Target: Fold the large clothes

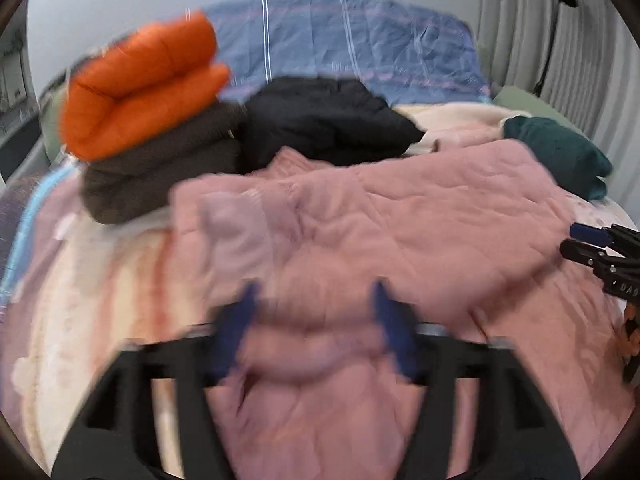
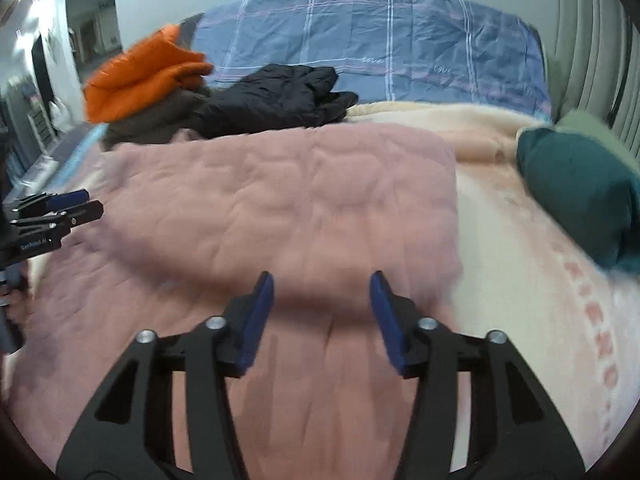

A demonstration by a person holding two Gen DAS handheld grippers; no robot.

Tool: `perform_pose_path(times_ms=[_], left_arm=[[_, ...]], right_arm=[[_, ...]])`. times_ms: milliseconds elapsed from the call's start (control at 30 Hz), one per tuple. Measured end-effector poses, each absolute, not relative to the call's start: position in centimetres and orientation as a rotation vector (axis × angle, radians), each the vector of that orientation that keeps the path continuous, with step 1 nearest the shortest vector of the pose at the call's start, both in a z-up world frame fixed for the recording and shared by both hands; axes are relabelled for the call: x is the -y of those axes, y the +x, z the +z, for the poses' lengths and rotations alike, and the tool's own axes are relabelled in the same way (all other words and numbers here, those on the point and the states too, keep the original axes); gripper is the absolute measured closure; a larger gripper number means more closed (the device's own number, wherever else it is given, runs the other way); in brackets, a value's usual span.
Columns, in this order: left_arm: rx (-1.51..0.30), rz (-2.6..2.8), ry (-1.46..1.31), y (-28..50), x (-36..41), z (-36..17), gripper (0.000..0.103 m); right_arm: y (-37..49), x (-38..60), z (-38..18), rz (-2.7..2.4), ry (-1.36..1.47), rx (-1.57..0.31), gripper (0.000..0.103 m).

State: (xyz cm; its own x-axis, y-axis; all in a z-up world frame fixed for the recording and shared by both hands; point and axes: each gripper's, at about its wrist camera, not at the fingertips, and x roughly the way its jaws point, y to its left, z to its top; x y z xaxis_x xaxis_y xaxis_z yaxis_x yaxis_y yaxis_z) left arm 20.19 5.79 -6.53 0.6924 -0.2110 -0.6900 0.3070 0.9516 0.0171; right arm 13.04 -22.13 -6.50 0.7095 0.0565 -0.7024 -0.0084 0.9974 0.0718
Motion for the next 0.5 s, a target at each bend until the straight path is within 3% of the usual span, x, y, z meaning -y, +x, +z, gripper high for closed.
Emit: perform_pose_path(times_ms=[500], left_arm=[[-0.772, -0.225, -0.014, -0.5, -18.5, -7.3, 0.030]], right_arm=[[-5.5, 19.9, -7.2, 0.164, 0.148, -0.789, 0.050]])
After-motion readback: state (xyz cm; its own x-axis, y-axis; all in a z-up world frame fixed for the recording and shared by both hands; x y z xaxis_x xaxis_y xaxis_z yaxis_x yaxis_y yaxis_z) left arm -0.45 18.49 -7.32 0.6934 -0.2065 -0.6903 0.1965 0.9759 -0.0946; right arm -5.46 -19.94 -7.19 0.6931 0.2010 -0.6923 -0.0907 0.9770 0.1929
